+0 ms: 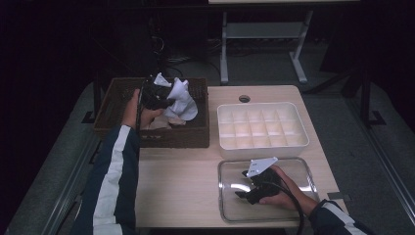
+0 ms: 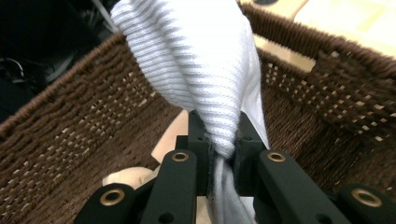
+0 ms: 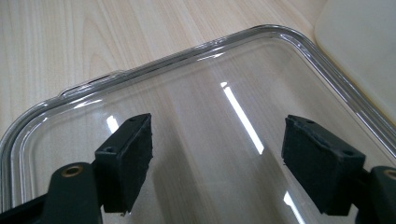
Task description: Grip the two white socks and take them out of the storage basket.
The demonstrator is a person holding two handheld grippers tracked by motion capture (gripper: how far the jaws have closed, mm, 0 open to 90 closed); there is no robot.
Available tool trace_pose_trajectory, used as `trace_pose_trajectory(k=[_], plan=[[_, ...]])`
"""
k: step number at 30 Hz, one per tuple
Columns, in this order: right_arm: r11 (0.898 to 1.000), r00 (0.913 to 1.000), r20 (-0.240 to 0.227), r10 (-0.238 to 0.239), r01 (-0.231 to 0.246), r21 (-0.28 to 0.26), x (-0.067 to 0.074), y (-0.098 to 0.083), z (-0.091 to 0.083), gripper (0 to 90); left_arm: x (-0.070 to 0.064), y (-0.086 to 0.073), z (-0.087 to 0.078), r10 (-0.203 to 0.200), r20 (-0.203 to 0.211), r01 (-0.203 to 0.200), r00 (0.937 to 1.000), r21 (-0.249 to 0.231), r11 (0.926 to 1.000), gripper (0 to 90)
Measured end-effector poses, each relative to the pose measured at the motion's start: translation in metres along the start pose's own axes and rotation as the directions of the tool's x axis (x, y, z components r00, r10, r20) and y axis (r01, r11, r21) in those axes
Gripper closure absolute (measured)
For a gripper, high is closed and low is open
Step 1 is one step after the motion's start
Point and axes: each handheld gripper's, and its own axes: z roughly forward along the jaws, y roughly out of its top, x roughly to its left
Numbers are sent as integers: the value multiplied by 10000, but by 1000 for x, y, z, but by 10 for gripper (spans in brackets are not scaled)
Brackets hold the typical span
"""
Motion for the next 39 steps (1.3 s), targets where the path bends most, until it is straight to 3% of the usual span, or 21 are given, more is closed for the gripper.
trace_pose_trajectory(k=[4,10,14,16,22,24,27,28,31,34,35,39], plan=[[10000,10000,37,-48,48,17,0,0,0,237,0,-3,-11,-434,146,444,9990,-829,9956,812],[9999,9999,15,138,-138,3,1,1,0,233,1,-12,-22,-940,370,988,9949,-1587,9824,813],[9999,9999,28,136,-136,-23,1,1,1,233,1,-20,-27,-1311,514,1387,9900,-1979,9704,814],[9999,9999,29,129,-129,-22,1,1,1,233,1,-24,-31,-1562,619,1662,9858,-2232,9605,814],[9998,9998,5,177,-177,-35,1,1,1,234,-7,-33,-47,-1628,704,1766,9842,-3047,9359,814],[9998,9998,5,193,-193,-30,1,1,1,233,-10,-36,-55,-1687,823,1869,9822,-3435,9204,815],[9998,9998,13,188,-188,-23,1,1,0,234,-15,-37,-66,-1543,901,1770,9839,-3744,9102,815],[9998,9998,19,189,-189,-22,1,1,1,233,-17,-38,-71,-1526,1051,1819,9827,-3899,9027,815],[9998,9998,18,199,-199,-21,1,1,1,234,-25,-40,-84,-1372,1143,1729,9839,-4166,8925,816],[9998,9998,32,214,-213,-21,2,1,1,233,-32,-42,-93,-1212,1174,1602,9857,-4260,8904,816],[9998,9998,38,210,-210,-14,2,1,1,233,-38,-45,-101,-1144,1278,1598,9852,-4408,8833,816],[9998,9998,30,221,-221,-9,2,1,1,233,-49,-54,-116,-883,1428,1451,9858,-4600,8760,816]])
